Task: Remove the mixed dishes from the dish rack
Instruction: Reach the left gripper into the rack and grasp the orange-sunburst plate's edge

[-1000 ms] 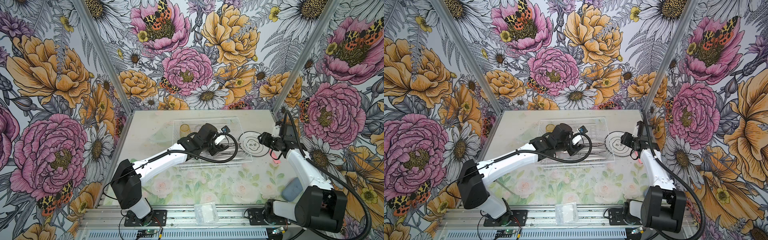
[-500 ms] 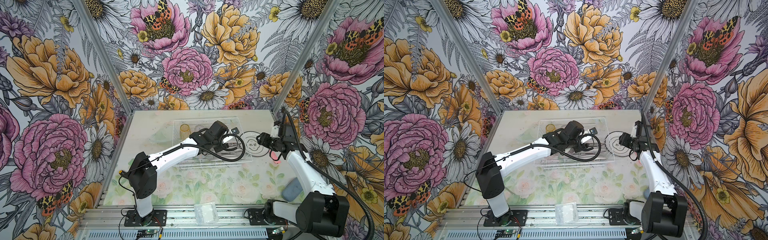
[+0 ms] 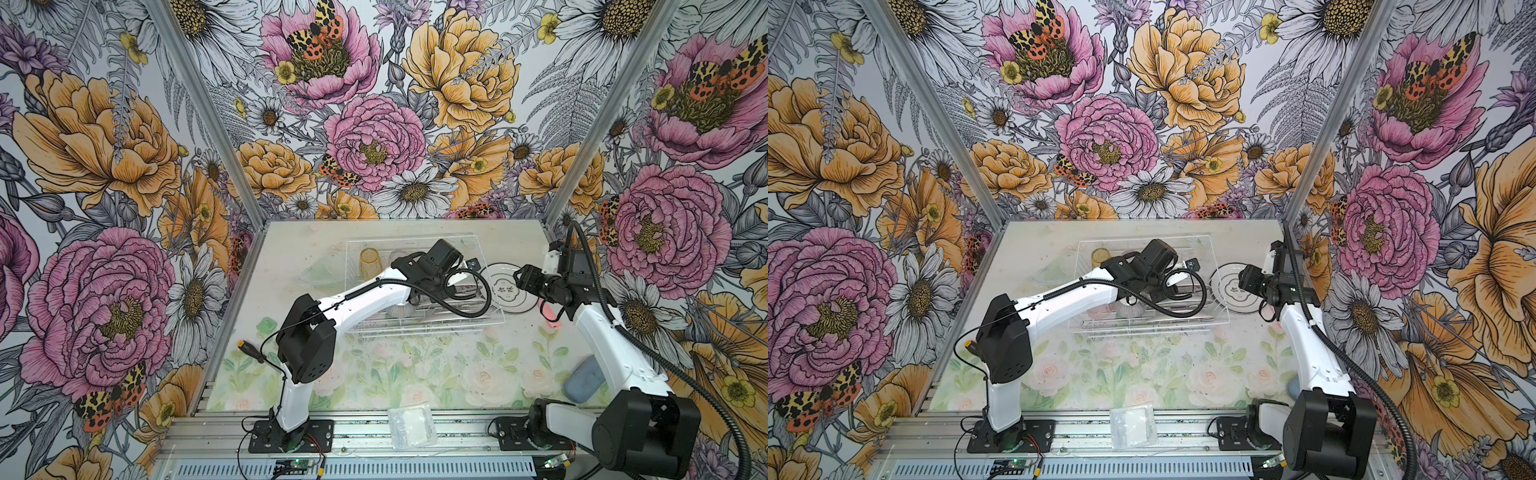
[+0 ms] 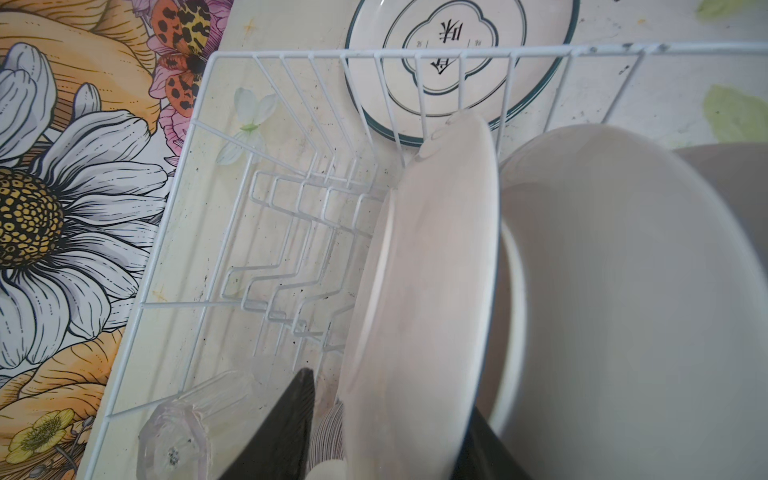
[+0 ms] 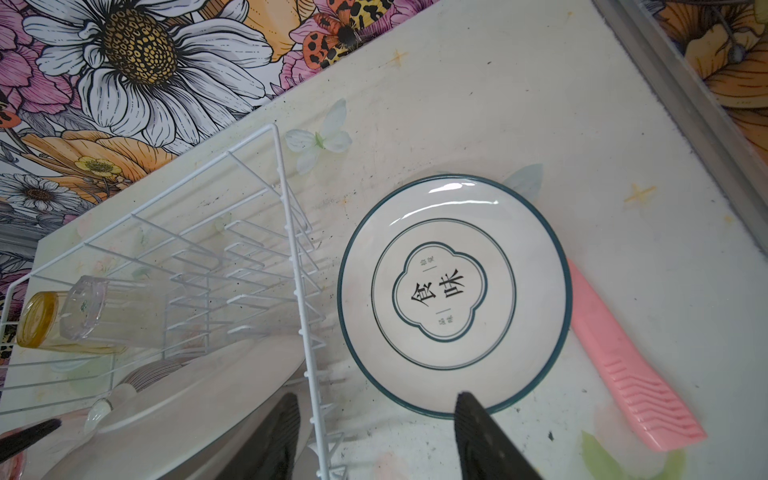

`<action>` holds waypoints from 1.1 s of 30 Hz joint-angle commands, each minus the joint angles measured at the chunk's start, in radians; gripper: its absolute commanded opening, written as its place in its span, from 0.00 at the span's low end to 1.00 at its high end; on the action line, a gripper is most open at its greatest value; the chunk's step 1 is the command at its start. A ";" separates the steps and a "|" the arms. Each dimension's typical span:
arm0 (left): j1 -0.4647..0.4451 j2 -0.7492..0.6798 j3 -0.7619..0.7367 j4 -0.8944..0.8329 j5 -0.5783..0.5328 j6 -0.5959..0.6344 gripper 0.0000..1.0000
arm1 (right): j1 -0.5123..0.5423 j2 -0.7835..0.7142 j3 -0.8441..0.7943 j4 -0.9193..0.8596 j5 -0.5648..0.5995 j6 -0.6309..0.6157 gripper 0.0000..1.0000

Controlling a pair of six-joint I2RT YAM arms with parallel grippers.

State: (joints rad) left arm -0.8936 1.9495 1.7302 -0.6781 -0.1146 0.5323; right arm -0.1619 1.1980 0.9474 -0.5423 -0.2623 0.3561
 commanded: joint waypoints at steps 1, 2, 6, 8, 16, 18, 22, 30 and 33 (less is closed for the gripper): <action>0.013 0.018 0.049 -0.006 0.014 0.012 0.46 | 0.004 -0.021 0.013 0.002 0.006 -0.019 0.62; 0.014 0.023 0.054 -0.006 0.011 0.015 0.46 | 0.004 -0.019 0.012 0.002 0.006 -0.020 0.62; 0.016 0.040 0.074 -0.005 -0.003 0.021 0.40 | 0.005 -0.017 0.006 0.002 0.007 -0.024 0.62; 0.016 0.046 0.083 -0.004 -0.007 0.024 0.37 | 0.005 -0.017 0.004 0.003 0.008 -0.026 0.62; 0.018 0.079 0.111 0.012 -0.066 0.038 0.22 | 0.005 -0.023 -0.004 0.003 0.011 -0.036 0.62; 0.018 0.080 0.101 0.035 -0.085 0.047 0.18 | 0.004 -0.027 -0.007 0.004 0.012 -0.039 0.62; 0.018 0.072 0.083 0.076 -0.127 0.061 0.11 | 0.004 -0.031 -0.007 0.004 0.012 -0.040 0.62; 0.018 0.067 0.077 0.093 -0.143 0.076 0.01 | 0.004 -0.031 -0.007 0.005 0.009 -0.042 0.62; 0.017 0.065 0.072 0.097 -0.153 0.083 0.00 | 0.004 -0.032 -0.007 0.007 0.008 -0.039 0.62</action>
State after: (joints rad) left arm -0.8742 2.0171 1.8118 -0.6346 -0.2512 0.6724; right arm -0.1619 1.1912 0.9455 -0.5423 -0.2615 0.3267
